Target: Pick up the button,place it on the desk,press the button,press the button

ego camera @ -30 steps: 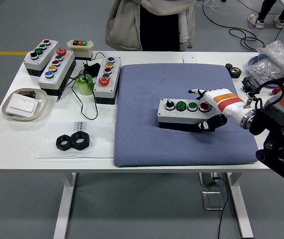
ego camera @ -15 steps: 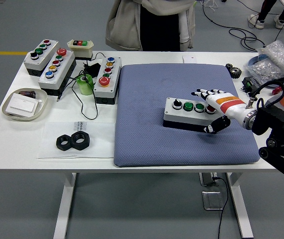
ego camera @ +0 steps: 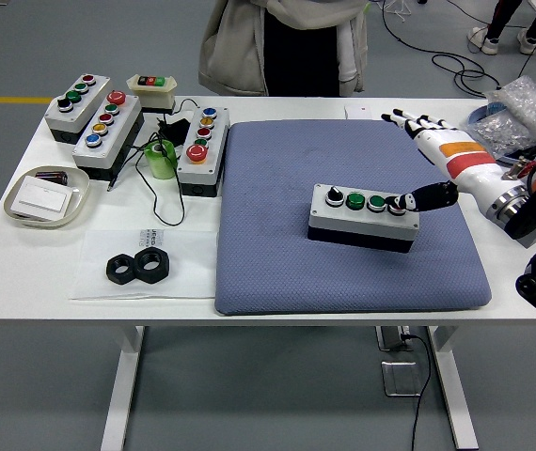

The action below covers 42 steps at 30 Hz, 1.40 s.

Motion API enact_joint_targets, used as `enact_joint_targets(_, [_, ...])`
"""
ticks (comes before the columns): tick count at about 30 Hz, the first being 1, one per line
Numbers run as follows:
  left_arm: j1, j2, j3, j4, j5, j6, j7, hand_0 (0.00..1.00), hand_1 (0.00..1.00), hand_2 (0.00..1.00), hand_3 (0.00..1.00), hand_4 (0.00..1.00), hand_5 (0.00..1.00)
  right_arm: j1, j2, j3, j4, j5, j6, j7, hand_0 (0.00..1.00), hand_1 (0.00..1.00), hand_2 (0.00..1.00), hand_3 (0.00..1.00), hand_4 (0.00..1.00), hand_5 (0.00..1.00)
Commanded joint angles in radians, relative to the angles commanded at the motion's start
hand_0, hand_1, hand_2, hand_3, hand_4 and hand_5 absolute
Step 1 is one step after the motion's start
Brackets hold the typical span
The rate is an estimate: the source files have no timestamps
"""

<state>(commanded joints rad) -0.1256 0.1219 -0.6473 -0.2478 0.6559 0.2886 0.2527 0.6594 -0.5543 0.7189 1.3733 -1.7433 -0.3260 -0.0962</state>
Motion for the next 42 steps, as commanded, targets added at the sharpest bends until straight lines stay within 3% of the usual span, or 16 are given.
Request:
enact_joint_targets(4, [0.003,0.0,-0.002,0.0,0.004,-0.001,0.001,0.682,0.646,0.74,0.784,0.68,0.998,-0.031,-0.025,0.007,0.019,0.03,-0.064,-0.032,0.717,0.538,0.567,0.916,0.727,0.002])
enact_joint_targets(5, [0.003,0.0,-0.002,0.0,0.004,-0.001,0.0,0.682,0.645,0.739,0.784,0.679,0.998,-0.036,-0.029,0.008,0.021,0.036,-0.062,-0.032,0.285,0.097,0.228,0.646,0.639,0.002])
enact_joint_targets(10, [0.006,0.0,-0.007,0.0,0.01,-0.002,0.002,0.682,0.645,0.739,0.784,0.679,0.998,-0.054,-0.044,-0.013,0.029,0.068,-0.006,-0.021,0.285,0.097,0.228,0.646,0.639,0.002])
enact_joint_targets(11, [0.006,0.0,-0.007,0.0,0.011,-0.002,0.002,0.682,0.646,0.74,0.782,0.676,0.998,-0.056,-0.044,-0.016,0.028,0.069,0.002,-0.022,0.168,0.002,0.138,0.638,0.554,0.002])
enact_joint_targets(15, [0.008,-0.001,-0.009,0.0,0.013,-0.002,0.002,0.682,0.646,0.74,0.782,0.676,0.998,-0.06,-0.041,-0.032,0.021,0.072,0.049,-0.025,0.168,0.002,0.138,0.638,0.554,0.002])
enact_joint_targets(25, [0.006,0.0,-0.004,0.0,0.008,-0.002,0.0,0.682,0.646,0.74,0.781,0.676,0.998,-0.04,-0.031,-0.085,0.006,0.063,0.1,-0.045,0.157,0.002,0.128,0.673,0.541,0.002])
enact_joint_targets(42, [0.0,0.0,-0.001,-0.001,0.003,-0.001,0.001,0.681,0.645,0.738,0.78,0.684,0.998,-0.009,0.006,-0.127,-0.083,0.075,0.11,-0.051,0.16,0.002,0.128,0.685,0.548,0.002])
